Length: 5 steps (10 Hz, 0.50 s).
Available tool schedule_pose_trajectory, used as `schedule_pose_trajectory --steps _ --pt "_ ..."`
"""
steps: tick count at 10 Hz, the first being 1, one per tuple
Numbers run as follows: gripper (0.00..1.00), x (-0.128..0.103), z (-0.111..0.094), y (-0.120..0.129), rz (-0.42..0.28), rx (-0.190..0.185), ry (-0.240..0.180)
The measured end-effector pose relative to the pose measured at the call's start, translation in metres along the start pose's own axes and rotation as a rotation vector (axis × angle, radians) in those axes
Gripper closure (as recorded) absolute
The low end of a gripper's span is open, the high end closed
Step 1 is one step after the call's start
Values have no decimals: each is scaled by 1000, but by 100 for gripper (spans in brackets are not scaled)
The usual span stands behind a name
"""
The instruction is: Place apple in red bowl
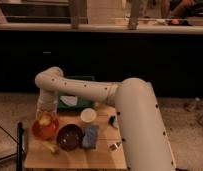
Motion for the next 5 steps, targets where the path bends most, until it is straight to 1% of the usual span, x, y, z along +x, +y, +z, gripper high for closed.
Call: schedule_pose_trajectory --steps 2,3,5 --pt "98 2 1 -6 -21 -22 -20" --pt "93 4 1 -7 -28 -29 -29" --pt "71 6 2 -11 -46 -43 -55"
